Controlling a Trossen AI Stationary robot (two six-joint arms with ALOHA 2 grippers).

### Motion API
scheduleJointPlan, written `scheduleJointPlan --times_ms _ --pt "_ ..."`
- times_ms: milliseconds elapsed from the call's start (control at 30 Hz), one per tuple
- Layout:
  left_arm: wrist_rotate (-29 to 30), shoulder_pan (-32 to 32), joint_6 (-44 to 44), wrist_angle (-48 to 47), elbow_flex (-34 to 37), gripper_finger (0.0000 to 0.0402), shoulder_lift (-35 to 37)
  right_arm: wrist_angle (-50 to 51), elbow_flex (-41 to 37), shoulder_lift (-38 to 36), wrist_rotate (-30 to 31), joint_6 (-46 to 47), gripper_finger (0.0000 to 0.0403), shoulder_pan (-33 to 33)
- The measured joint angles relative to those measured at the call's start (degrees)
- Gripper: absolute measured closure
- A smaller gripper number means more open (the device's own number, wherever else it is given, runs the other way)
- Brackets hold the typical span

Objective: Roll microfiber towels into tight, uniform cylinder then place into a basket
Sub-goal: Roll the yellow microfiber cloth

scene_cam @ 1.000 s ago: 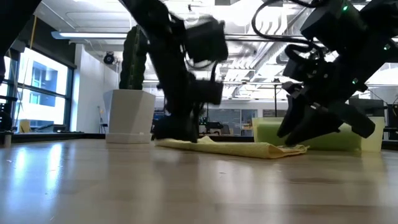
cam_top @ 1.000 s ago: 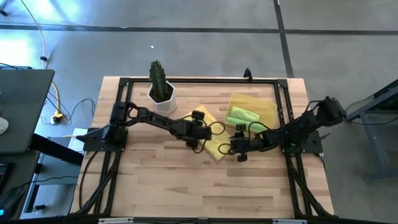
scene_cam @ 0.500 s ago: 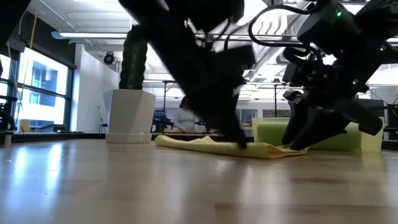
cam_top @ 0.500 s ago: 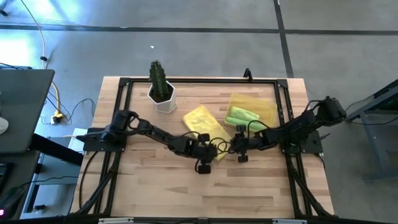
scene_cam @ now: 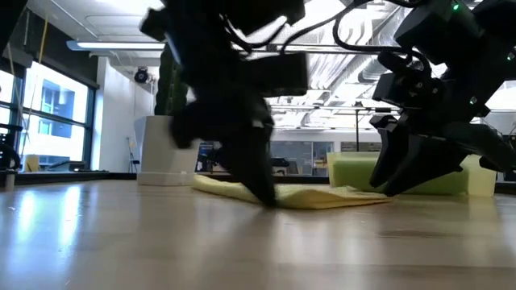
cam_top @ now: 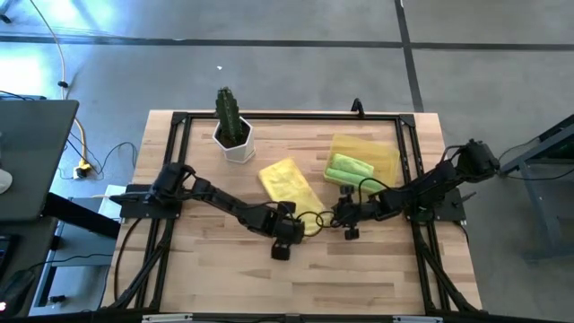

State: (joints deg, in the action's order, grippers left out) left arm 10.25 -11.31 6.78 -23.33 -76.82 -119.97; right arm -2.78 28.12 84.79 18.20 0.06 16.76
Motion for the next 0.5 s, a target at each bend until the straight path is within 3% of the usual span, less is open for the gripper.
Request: scheduleJointPlan --times_ms 333,500 --pt "-12.7 -0.9 -11.4 -20.6 0.5 0.0324 4.8 -6.0 0.0 0.0 -5.5 -0.5 0.0259 1.0" --pt "-8.2 -1.5 -15.3 -28.5 0.6 0.0324 5.3 -12.3 0.0 0.0 -7.1 -3.0 0.0259 1.0"
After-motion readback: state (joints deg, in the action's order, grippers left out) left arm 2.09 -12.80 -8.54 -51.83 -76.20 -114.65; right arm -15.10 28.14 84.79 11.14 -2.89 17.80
